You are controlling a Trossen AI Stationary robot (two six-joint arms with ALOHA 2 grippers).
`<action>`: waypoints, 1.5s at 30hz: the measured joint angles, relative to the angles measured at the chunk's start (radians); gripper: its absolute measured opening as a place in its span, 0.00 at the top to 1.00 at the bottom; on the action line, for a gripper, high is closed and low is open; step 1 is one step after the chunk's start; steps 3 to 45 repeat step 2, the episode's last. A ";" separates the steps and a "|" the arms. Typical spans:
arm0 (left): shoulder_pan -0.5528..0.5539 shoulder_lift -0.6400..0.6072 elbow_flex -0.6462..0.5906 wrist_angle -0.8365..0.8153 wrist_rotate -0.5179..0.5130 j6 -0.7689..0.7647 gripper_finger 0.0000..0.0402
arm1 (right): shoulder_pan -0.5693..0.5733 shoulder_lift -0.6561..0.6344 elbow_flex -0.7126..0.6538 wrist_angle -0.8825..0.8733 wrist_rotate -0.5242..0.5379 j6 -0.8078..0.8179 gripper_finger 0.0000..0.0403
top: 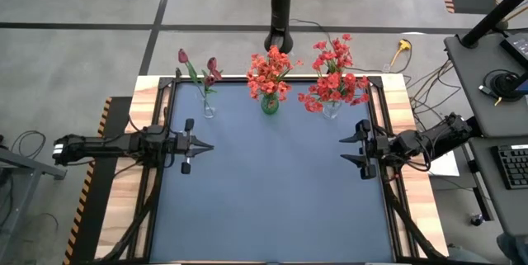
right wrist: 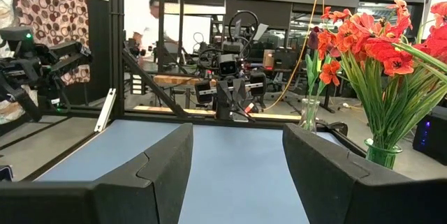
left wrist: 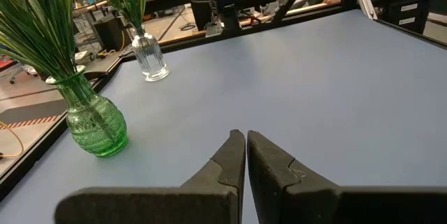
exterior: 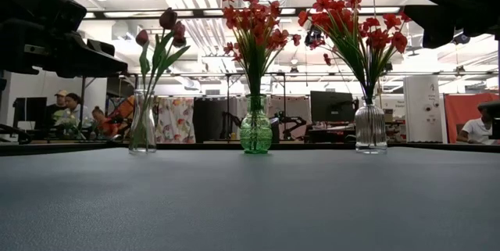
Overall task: Sort flowers into vase by color
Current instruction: Return to Home Position
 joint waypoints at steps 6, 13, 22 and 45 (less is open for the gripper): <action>0.000 0.000 0.000 0.000 0.000 0.000 1.00 | 0.000 0.000 0.000 0.000 0.000 0.000 0.47; 0.000 0.000 0.000 0.000 0.000 0.000 1.00 | 0.000 0.000 0.000 0.000 0.000 0.000 0.47; 0.000 0.000 0.000 0.000 0.000 0.000 1.00 | 0.000 0.000 0.000 0.000 0.000 0.000 0.47; 0.000 0.000 0.000 0.000 0.000 0.000 1.00 | 0.000 0.000 0.000 0.000 0.000 0.000 0.47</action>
